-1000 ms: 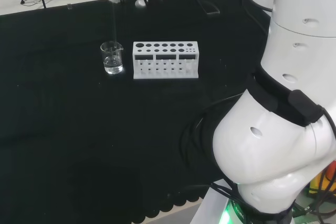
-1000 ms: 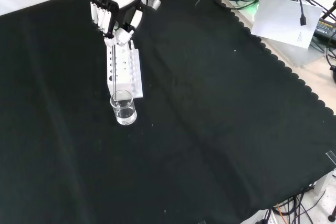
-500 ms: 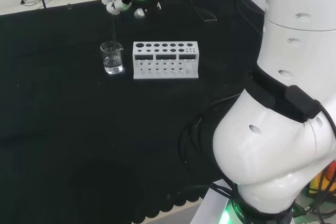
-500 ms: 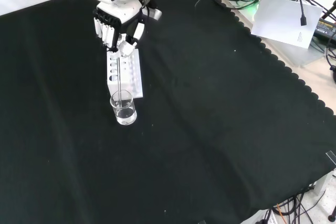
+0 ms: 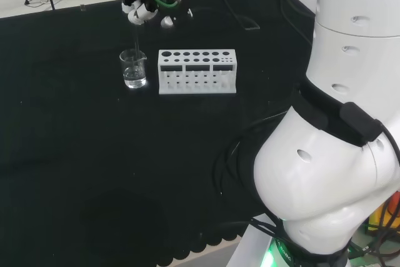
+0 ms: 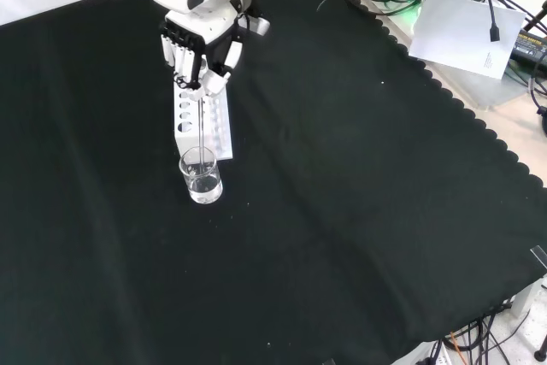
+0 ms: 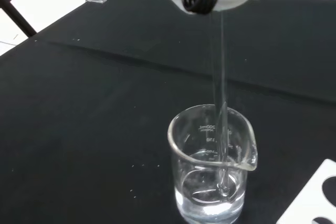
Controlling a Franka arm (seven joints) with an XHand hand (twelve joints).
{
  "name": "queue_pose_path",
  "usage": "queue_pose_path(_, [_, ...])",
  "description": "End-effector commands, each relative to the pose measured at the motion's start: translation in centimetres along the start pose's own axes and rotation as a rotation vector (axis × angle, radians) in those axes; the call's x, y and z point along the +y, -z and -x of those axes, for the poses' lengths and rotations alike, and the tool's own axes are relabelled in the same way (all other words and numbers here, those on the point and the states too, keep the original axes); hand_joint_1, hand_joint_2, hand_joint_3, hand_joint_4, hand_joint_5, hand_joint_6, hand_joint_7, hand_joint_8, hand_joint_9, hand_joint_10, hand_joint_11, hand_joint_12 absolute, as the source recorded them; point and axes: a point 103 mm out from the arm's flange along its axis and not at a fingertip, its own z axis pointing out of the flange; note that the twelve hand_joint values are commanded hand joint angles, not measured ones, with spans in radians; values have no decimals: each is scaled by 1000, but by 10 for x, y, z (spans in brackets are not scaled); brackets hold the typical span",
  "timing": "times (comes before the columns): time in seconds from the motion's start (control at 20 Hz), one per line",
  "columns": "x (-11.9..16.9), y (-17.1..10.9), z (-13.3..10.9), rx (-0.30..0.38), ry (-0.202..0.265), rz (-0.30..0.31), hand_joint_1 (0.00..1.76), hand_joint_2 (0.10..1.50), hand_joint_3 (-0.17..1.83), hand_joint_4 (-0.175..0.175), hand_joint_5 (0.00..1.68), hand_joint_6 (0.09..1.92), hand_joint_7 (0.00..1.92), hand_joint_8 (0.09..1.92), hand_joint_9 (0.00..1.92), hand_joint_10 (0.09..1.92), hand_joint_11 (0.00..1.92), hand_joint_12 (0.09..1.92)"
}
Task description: Stir in the beaker to the left of the white test tube rack with the glass rod.
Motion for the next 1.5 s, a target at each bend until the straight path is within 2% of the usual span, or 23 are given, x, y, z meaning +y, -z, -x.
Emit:
queue_pose_path(0.05, [-2,1,-28,-4,38,-11,1311,890,298,-175,1166,444,1201,977,1608,916,1410,1093])
queue_pose_path(0.3, [11,0,-39,7,63,1,1311,890,296,-175,1166,442,1201,976,1609,915,1410,1092])
queue_pose_path(0.5, [27,4,-25,4,63,19,1311,891,295,-175,1167,440,1201,977,1609,914,1409,1092])
queue_pose_path(0.75, [31,7,4,4,26,26,1311,892,293,-175,1168,439,1201,976,1609,914,1409,1092])
queue_pose_path(0.9, [20,8,21,8,-6,24,1311,892,292,-175,1168,438,1201,976,1610,914,1410,1092])
queue_pose_path(1.05, [9,8,27,12,-33,17,1311,892,291,-175,1169,438,1201,976,1610,914,1410,1092])
queue_pose_path(1.35, [-3,12,13,11,-37,19,1311,893,290,-175,1169,437,1202,974,1611,914,1410,1092])
queue_pose_path(1.5, [7,12,-4,12,10,37,1311,893,290,-175,1170,436,1202,974,1611,913,1410,1092])
